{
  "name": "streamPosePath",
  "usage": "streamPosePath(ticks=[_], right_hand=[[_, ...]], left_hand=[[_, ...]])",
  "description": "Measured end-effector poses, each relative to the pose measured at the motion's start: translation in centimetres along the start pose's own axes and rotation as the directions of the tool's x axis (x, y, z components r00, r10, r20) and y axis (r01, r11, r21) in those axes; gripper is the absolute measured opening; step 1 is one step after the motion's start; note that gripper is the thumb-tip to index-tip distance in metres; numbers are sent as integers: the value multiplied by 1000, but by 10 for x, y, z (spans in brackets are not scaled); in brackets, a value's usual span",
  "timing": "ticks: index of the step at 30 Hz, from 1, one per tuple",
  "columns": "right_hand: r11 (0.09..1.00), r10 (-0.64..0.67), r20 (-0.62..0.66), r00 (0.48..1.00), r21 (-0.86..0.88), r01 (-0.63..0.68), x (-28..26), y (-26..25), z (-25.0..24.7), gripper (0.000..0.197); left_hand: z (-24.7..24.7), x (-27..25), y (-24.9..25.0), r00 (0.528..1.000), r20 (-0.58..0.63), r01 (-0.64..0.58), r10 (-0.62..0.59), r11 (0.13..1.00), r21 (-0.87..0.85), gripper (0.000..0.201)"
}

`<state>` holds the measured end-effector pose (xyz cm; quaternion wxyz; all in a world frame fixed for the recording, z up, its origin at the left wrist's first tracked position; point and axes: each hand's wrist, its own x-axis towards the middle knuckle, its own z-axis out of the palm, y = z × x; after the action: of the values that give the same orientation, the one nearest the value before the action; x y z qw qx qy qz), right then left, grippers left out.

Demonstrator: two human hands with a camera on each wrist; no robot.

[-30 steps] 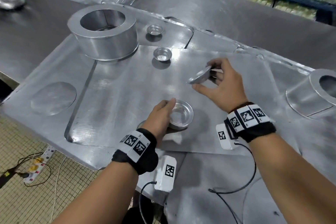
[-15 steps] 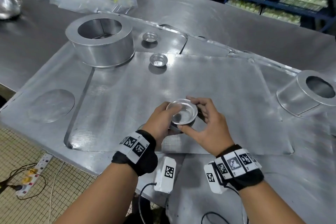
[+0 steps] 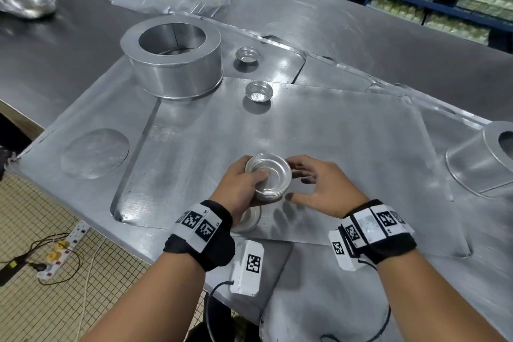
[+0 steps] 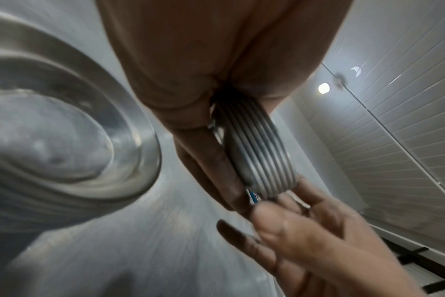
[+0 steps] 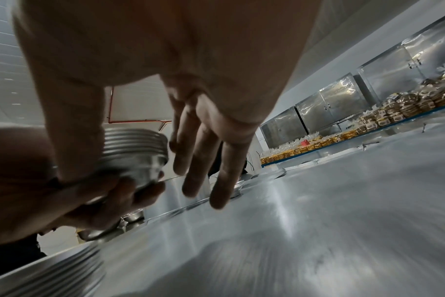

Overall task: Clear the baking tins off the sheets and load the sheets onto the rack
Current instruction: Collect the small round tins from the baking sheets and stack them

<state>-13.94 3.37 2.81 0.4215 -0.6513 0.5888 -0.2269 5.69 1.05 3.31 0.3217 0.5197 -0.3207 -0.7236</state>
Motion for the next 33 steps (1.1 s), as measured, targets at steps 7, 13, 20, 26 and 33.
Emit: streamPosePath(ticks=[7,13,20,26,33], right_hand=[[893,126,38,991,-440,-97,91,17,-11,51],[683,130,-45,990,-720,-122,175,2,-14,68],[696,84,-142,986,-700,-160,250,0,-15,90],[726,112,-117,987,-669,-162,277,1,-5,86],[742,110,-167,980,-642,-193,263,1,-10,83]], left_hand=[[-12,-2,7,998,-60,16,-21,996,-85,19],[-25,-3,12,994,-106,11,-21,995,-96,20],[-40,-4,14,991,-136,1,-13,996,-94,20],[-48,-8,9,986,-167,3,-14,998,-66,22],[-47,-13,7,985,-171,5,-13,999,-47,23]])
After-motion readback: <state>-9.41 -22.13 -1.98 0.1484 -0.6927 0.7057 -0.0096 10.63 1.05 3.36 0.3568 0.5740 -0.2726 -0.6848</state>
